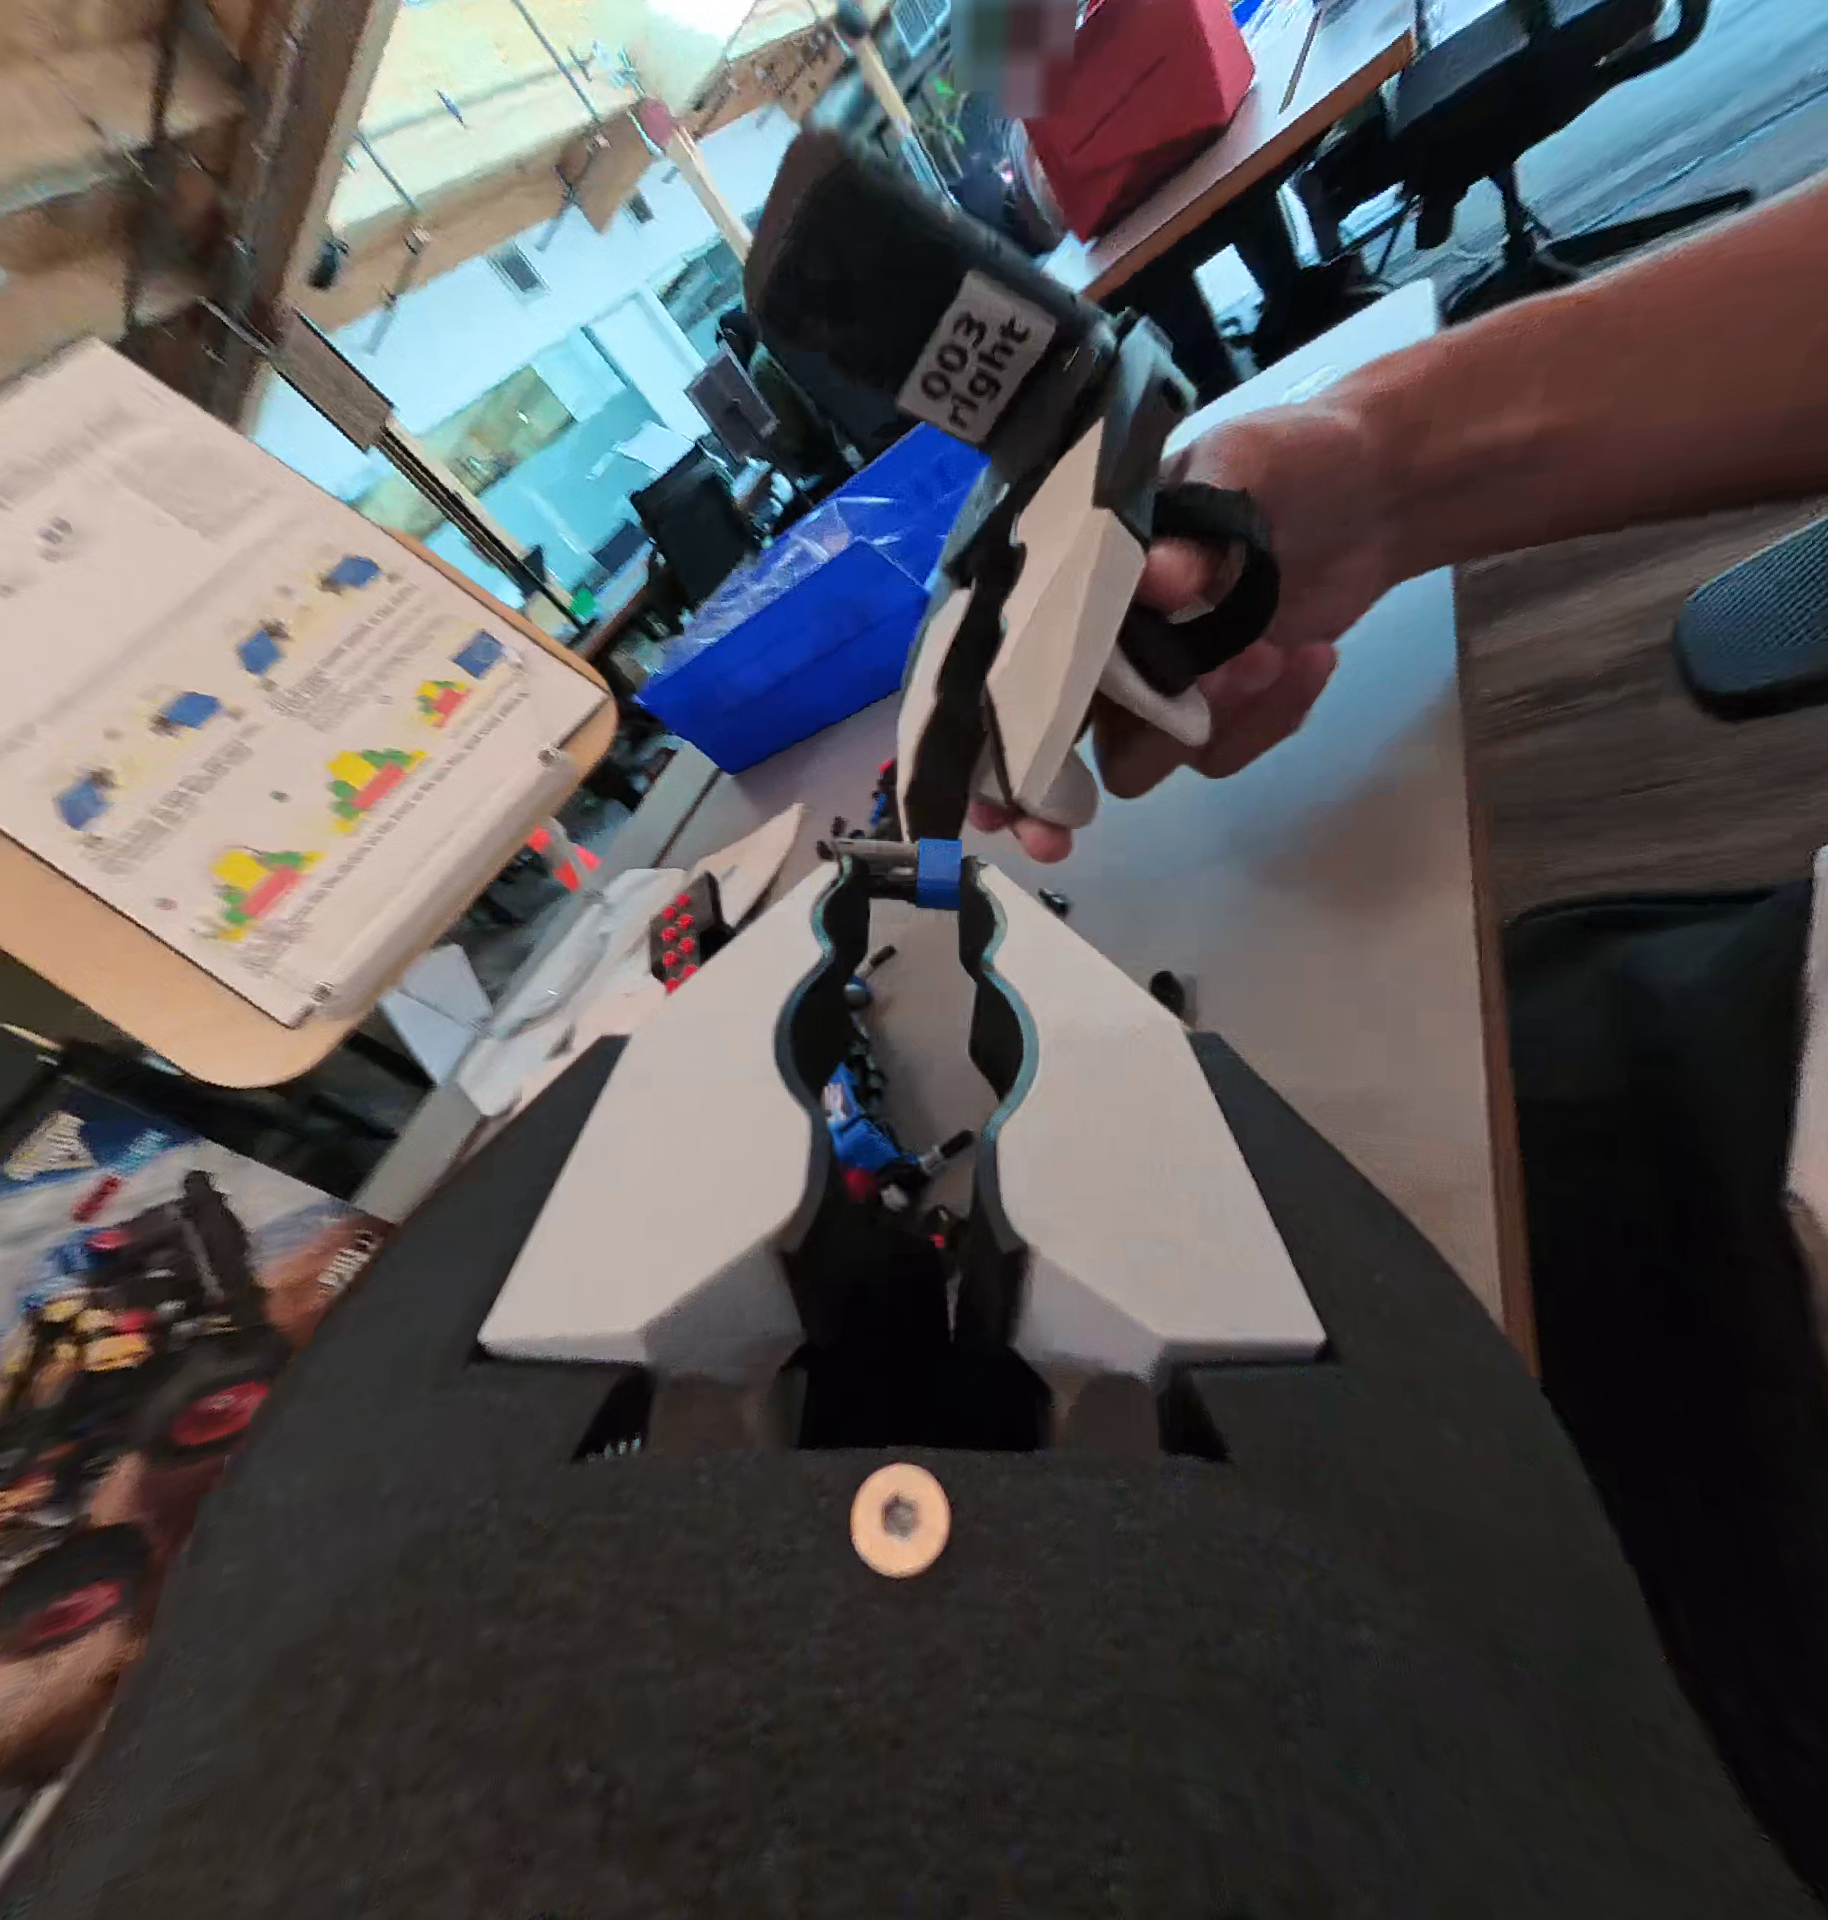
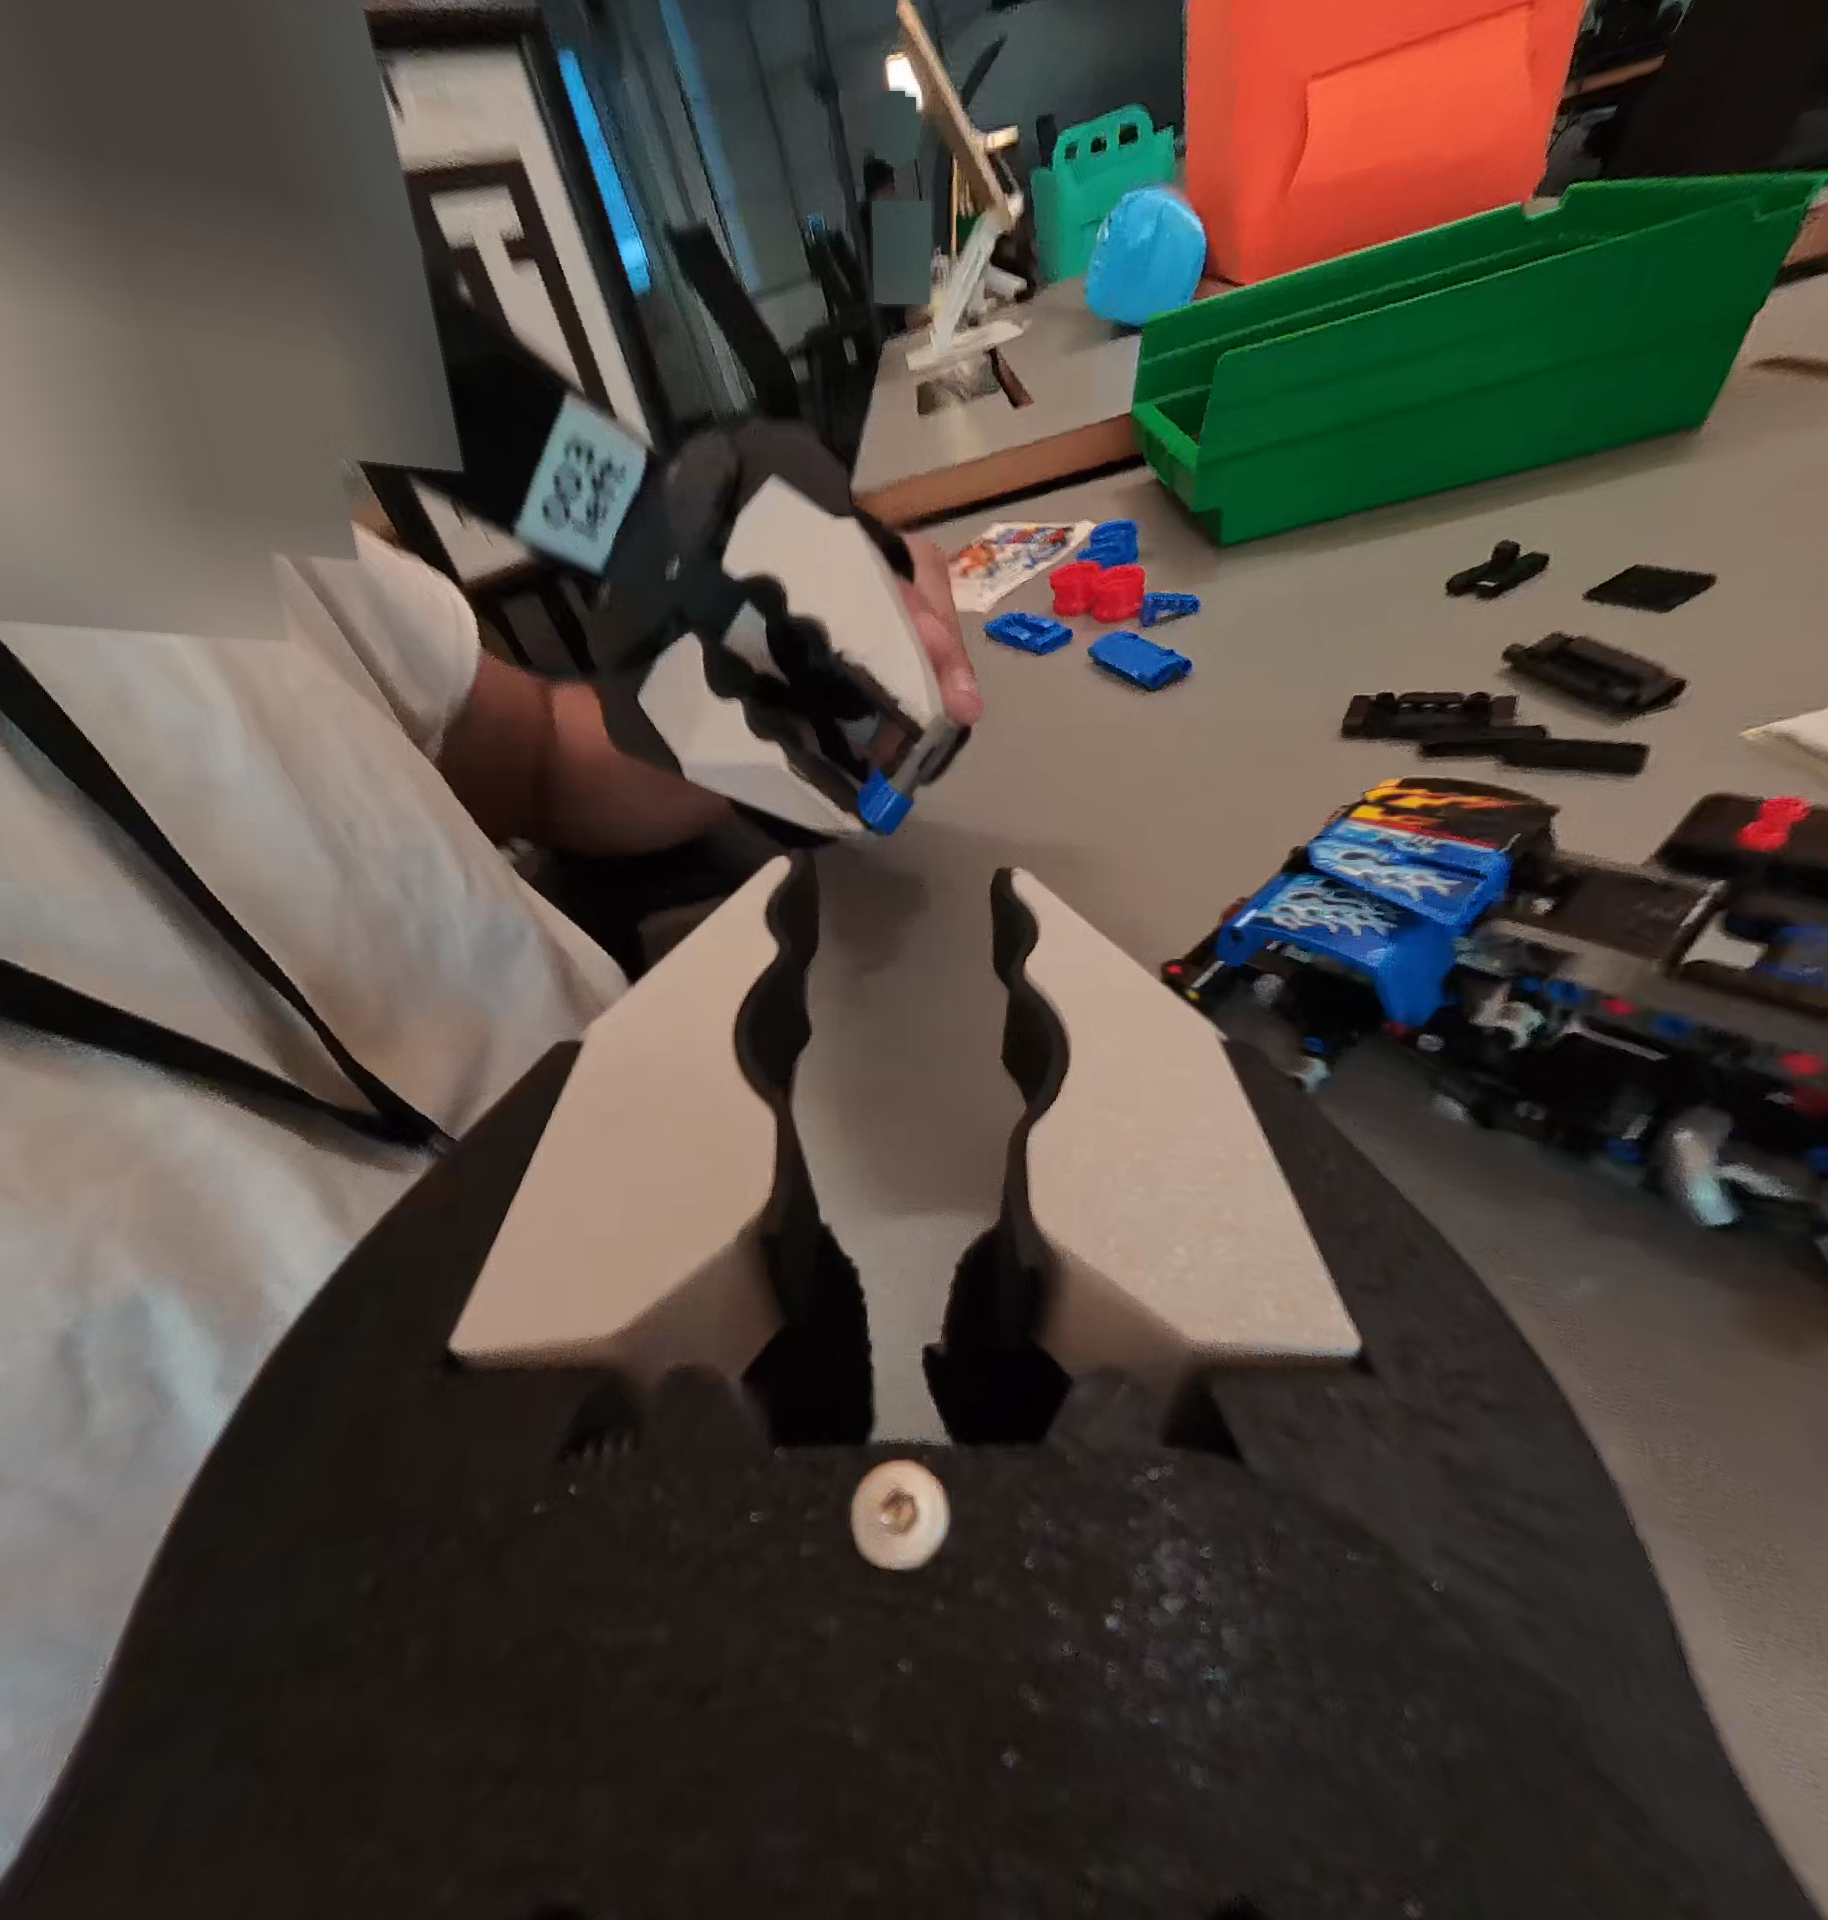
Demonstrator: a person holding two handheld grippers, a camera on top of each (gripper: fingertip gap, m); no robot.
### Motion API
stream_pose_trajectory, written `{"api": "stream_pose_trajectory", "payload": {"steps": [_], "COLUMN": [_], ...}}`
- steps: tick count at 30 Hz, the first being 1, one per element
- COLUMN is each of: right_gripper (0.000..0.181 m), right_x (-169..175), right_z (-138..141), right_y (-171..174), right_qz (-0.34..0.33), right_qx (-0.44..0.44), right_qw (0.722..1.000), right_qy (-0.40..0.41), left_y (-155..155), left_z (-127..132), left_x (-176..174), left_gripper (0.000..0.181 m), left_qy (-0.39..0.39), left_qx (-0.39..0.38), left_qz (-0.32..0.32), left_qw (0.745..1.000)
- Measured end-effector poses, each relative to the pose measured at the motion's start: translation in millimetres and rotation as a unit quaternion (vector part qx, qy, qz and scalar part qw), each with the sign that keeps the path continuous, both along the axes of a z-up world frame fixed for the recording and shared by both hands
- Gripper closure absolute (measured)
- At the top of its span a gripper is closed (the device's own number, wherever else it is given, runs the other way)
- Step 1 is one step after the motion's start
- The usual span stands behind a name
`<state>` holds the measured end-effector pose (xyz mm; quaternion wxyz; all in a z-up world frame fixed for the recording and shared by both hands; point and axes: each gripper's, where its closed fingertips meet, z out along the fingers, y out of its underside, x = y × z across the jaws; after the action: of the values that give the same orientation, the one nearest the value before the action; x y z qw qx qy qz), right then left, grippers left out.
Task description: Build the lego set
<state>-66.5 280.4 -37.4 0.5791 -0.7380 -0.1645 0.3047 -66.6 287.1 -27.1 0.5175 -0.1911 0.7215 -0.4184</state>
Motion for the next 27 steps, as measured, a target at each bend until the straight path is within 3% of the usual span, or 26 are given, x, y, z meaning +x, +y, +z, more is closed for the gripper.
{"api": "stream_pose_trajectory", "payload": {"steps": [3,7,9,12,14,17,20,23,25,27], "right_gripper": [0.15,0.161,0.174,0.174,0.175,0.174,0.175,0.175,0.175,0.175], "right_x": [-10,-19,-17,-14,-10,18,79,129,163,189], "right_z": [4,8,5,-1,-2,0,9,17,16,6], "right_y": [1,1,4,5,6,8,10,9,14,17], "right_qz": [0.014,0.035,0.026,0.018,0.001,-0.068,-0.17,-0.182,-0.187,-0.181], "right_qx": [-0.016,-0.015,-0.014,-0.015,0.003,0.053,0.109,0.177,0.194,0.182], "right_qw": [0.995,0.992,0.993,0.996,0.998,0.994,0.941,0.843,0.791,0.775], "right_qy": [0.096,0.122,0.111,0.09,0.056,-0.065,-0.273,-0.475,-0.549,-0.577], "left_y": [-2,-6,-7,-6,-1,17,66,117,146,167], "left_z": [0,-4,-5,-11,-17,-14,-6,-12,-17,-26], "left_x": [-2,-2,-2,1,4,8,19,25,27,29], "left_gripper": [0.166,0.166,0.166,0.166,0.156,0.153,0.166,0.164,0.16,0.156], "left_qy": [-0.039,-0.058,-0.062,-0.058,-0.029,-0.005,0.001,0.069,0.11,0.151], "left_qx": [0.042,0.082,0.085,0.093,0.071,0.0,-0.07,-0.187,-0.282,-0.359], "left_qz": [0.005,-0.003,-0.008,0.001,0.008,0.018,0.084,0.123,0.126,0.124], "left_qw": [0.998,0.995,0.994,0.994,0.997,1.0,0.994,0.972,0.945,0.913]}}
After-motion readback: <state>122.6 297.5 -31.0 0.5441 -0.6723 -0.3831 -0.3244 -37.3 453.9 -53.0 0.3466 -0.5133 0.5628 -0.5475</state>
